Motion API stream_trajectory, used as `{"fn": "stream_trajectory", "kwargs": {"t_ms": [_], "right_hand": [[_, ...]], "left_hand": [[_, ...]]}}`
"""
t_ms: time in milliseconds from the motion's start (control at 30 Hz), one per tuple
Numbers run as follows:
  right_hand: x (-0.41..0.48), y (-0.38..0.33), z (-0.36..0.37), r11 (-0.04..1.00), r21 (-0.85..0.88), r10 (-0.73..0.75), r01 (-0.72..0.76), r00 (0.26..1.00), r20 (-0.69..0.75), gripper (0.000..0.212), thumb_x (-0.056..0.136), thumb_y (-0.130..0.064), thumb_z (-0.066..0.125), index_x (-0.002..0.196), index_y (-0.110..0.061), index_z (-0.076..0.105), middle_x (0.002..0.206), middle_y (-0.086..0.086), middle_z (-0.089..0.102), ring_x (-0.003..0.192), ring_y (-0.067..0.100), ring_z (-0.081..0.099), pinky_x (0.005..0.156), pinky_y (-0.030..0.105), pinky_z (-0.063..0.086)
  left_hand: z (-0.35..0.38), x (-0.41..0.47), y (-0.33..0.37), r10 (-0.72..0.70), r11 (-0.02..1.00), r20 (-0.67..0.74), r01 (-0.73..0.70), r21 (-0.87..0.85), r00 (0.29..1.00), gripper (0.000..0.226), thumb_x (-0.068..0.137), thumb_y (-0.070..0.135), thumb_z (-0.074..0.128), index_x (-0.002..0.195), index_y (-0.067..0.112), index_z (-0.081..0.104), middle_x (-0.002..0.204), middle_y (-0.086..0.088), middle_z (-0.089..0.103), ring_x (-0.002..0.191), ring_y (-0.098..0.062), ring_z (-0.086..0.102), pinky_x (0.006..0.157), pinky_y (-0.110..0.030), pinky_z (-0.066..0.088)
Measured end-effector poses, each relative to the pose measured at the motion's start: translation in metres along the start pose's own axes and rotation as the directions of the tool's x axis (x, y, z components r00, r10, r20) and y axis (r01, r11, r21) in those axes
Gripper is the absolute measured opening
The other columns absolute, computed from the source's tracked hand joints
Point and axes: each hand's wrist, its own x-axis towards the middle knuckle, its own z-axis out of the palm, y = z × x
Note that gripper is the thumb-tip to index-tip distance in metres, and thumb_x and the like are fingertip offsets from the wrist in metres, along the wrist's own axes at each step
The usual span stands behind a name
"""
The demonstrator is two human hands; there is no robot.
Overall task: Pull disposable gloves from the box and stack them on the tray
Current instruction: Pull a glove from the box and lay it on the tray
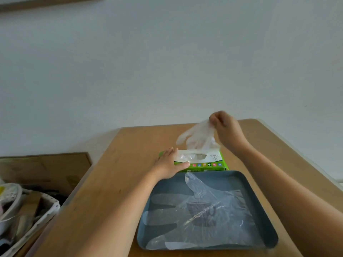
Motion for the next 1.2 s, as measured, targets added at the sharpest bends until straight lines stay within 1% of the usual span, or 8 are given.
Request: {"fn": "stream_trajectory", "kwargs": {"t_ms": [133,233,333,500,600,833,1000,1200], "right_hand": [[0.001,-0.041,-0.032,0.999,-0.007,-0.031,0.032,0.993,0.112,0.016,0.098,-0.013,0.047,0.084,-0.014,0.056,0.067,-0.008,0.061,0.060,0.005,0.052,0.055,0.013,0.039],[-0.015,-0.064,-0.046,0.999,0.022,0.042,-0.047,0.977,0.207,0.019,0.098,-0.017,0.049,0.080,-0.019,0.057,0.070,-0.004,0.058,0.057,0.008,0.050,0.055,0.020,0.041],[-0.042,-0.080,-0.058,0.983,0.102,0.103,-0.151,0.922,0.374,0.021,0.099,-0.019,0.048,0.083,-0.012,0.060,0.066,-0.002,0.056,0.050,0.003,0.048,0.049,0.014,0.039],[-0.074,-0.074,-0.067,0.866,0.223,0.311,-0.448,0.831,0.462,0.008,0.094,-0.019,0.057,0.096,-0.016,0.064,0.078,-0.005,0.060,0.069,0.005,0.056,0.066,0.015,0.048],[-0.099,-0.052,-0.072,0.630,0.339,0.415,-0.698,0.672,0.614,0.058,0.076,-0.048,0.071,0.115,-0.007,0.057,0.089,0.007,0.064,0.081,0.019,0.060,0.075,0.030,0.050],[-0.135,-0.035,-0.115,0.699,0.438,-0.034,-0.565,0.586,0.810,0.104,0.065,-0.051,0.081,0.149,-0.034,0.021,0.150,0.001,0.040,0.134,0.028,0.043,0.103,0.048,0.043],[-0.148,-0.050,-0.098,0.833,0.317,0.159,-0.454,0.744,0.649,0.044,0.087,-0.025,0.065,0.129,-0.011,0.057,0.120,0.009,0.066,0.109,0.023,0.064,0.092,0.038,0.053],[-0.149,-0.047,-0.068,0.848,0.234,0.380,-0.476,0.853,0.358,0.017,0.092,-0.014,0.059,0.092,-0.002,0.071,0.074,0.010,0.070,0.064,0.017,0.066,0.062,0.024,0.057]], "left_hand": [[-0.033,-0.017,0.018,0.060,0.940,0.020,-0.050,-0.336,0.998,0.074,0.093,0.053,0.049,0.151,0.015,0.024,0.158,-0.002,0.022,0.145,-0.017,0.023,0.115,-0.033,0.021],[-0.054,-0.051,0.041,0.157,0.526,-0.063,-0.137,-0.839,0.986,0.037,0.103,0.027,0.038,0.125,0.002,0.054,0.147,-0.013,0.043,0.140,-0.023,0.034,0.111,-0.028,0.027],[-0.061,-0.073,0.067,0.219,0.424,-0.078,-0.167,-0.890,0.973,0.030,0.096,0.025,0.049,0.078,0.005,0.064,0.091,-0.005,0.072,0.097,-0.018,0.065,0.080,-0.020,0.041],[-0.052,-0.095,0.090,0.209,0.183,-0.160,-0.199,-0.963,0.965,0.023,0.086,0.017,0.066,0.104,0.003,0.068,0.103,-0.009,0.073,0.098,-0.020,0.067,0.082,-0.026,0.054],[-0.045,-0.108,0.097,0.113,0.251,-0.114,-0.139,-0.958,0.987,0.018,0.092,0.012,0.060,0.077,0.008,0.068,0.068,-0.004,0.069,0.063,-0.014,0.065,0.058,-0.023,0.052],[-0.045,-0.125,0.093,-0.099,0.197,0.149,0.166,-0.966,0.984,0.006,0.090,0.011,0.063,0.087,0.011,0.057,0.044,0.007,0.032,0.032,-0.002,0.029,0.032,-0.013,0.028],[-0.043,-0.135,0.085,-0.136,0.227,0.175,0.203,-0.953,0.975,0.006,0.090,0.009,0.062,0.089,0.010,0.056,0.044,0.007,0.034,0.032,-0.002,0.028,0.031,-0.012,0.025],[-0.041,-0.144,0.062,-0.177,0.536,0.081,0.165,-0.828,0.981,0.011,0.088,0.014,0.067,0.087,0.008,0.058,0.051,0.004,0.040,0.037,-0.004,0.032,0.036,-0.015,0.031]]}}
